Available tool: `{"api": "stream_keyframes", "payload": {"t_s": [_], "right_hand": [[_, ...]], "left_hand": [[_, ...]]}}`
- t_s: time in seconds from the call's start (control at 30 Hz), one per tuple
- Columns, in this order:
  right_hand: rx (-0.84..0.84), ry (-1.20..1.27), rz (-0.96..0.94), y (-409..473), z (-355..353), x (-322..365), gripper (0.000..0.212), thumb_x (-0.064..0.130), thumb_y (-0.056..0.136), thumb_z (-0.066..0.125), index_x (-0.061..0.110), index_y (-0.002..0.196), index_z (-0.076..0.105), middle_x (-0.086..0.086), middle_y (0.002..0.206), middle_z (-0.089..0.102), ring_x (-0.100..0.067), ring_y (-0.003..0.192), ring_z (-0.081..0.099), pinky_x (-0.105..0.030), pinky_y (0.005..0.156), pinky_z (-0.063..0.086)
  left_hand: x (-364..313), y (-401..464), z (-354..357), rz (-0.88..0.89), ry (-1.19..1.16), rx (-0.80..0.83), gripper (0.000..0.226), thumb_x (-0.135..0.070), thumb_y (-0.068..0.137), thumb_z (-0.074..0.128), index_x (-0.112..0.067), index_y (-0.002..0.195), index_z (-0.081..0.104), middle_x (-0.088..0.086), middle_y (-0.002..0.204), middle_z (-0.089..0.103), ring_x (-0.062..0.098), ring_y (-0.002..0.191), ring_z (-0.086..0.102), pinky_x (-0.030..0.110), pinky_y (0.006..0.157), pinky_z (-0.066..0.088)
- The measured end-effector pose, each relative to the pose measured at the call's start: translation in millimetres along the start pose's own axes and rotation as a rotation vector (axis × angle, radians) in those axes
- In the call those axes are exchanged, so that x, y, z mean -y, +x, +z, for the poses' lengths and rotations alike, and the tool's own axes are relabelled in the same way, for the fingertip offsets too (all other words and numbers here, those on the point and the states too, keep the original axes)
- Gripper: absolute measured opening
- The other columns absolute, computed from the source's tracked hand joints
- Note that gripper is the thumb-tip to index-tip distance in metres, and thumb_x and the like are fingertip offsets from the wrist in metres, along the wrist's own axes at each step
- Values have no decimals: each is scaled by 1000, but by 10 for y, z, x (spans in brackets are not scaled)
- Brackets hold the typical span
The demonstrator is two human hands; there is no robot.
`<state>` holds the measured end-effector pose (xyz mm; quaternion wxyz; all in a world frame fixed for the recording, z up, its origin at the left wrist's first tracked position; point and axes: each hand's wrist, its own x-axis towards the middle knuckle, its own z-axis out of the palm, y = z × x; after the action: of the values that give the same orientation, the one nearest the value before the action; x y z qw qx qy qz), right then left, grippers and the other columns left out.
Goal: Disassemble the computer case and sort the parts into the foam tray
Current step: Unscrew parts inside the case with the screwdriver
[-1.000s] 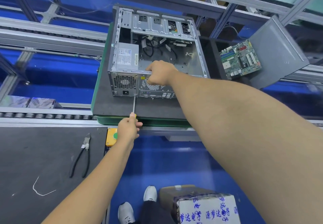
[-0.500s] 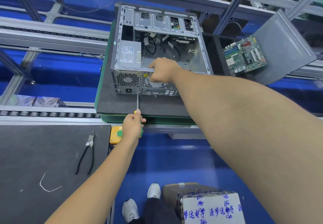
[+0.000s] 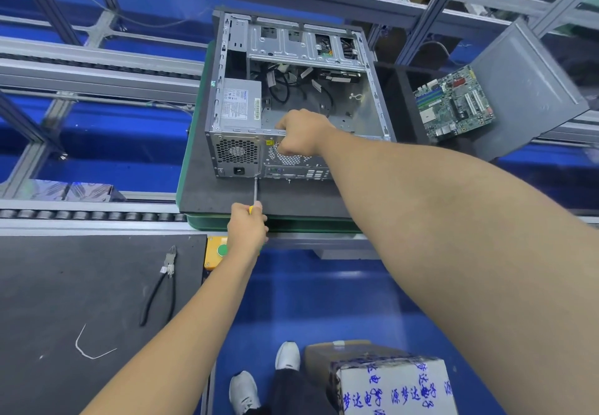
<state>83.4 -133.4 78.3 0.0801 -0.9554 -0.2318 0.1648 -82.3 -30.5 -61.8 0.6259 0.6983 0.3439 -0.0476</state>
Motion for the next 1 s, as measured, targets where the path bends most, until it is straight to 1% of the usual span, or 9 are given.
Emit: {"api": "stream_keyframes", "payload": {"t_s": [0.17, 0.23, 0.33, 0.43, 0.5, 0.53, 0.73, 0.87, 1.0], "right_hand": [[-2, -8, -5, -10, -1, 15, 14, 25, 72, 67, 31, 78, 56, 12, 58, 39, -25, 77, 50, -23, 54, 27], [-9, -4, 5, 12, 13, -8, 9, 25, 72, 68, 28, 78, 61, 12, 57, 35, -22, 73, 47, -23, 53, 25], [-20, 21, -4, 12, 3, -10, 44, 23, 71, 68, 31, 60, 26, 10, 55, 29, -15, 58, 35, -25, 52, 23], [0, 22, 7, 6, 0, 0, 33, 25, 72, 67, 35, 62, 37, 10, 58, 41, -20, 67, 46, -25, 54, 28], [10, 27, -6, 27, 10, -24, 12, 26, 71, 67, 35, 79, 62, 9, 69, 56, -25, 80, 54, -26, 59, 34], [12, 30, -12, 32, 15, -30, 16, 27, 71, 67, 33, 85, 67, 8, 72, 58, -26, 83, 56, -26, 61, 35], [19, 8, 33, 59, 33, -22, 35, 29, 65, 64, 16, 96, 72, 2, 66, 59, -27, 75, 59, -28, 58, 42], [14, 17, 40, 45, 18, -3, 67, 31, 71, 68, 24, 137, 62, 7, 84, 65, -22, 94, 62, -29, 69, 43], [4, 47, 49, 49, 32, -4, 68, 31, 71, 67, 23, 139, 61, -1, 113, 73, -24, 107, 65, -31, 75, 48]], "left_hand": [[-204, 150, 12, 66, 97, -32, 19, -25, 103, 53, -14, 115, 43, 14, 118, 42, 25, 58, 57, 26, 39, 48], [-288, 220, -25, 93, 85, 9, 32, -19, 100, 62, -21, 122, 38, 16, 112, 53, 25, 47, 59, 29, 39, 51], [-324, 268, -56, 87, 99, 50, 35, -12, 100, 60, -23, 128, 43, 13, 94, 65, 23, 42, 62, 32, 40, 54], [-301, 265, -41, 68, 85, 47, 33, -8, 99, 56, -25, 127, 52, 14, 90, 68, 23, 45, 67, 33, 41, 55], [-283, 253, -27, 70, 73, 53, 39, -5, 98, 54, -26, 130, 52, 15, 90, 69, 24, 47, 68, 32, 41, 55], [-277, 253, -25, 73, 74, 53, 40, -5, 98, 53, -27, 131, 52, 15, 90, 69, 24, 47, 68, 32, 41, 55], [-281, 312, -12, 90, 107, 22, 30, -12, 101, 51, -28, 126, 54, 13, 84, 67, 27, 43, 67, 36, 41, 57], [-254, 346, -30, 123, 140, 39, 28, -11, 99, 49, -27, 122, 55, 15, 76, 65, 23, 38, 61, 34, 41, 55], [-233, 355, -56, 141, 165, 48, 28, -11, 99, 48, -26, 121, 55, 15, 73, 63, 18, 34, 55, 31, 39, 52]]}}
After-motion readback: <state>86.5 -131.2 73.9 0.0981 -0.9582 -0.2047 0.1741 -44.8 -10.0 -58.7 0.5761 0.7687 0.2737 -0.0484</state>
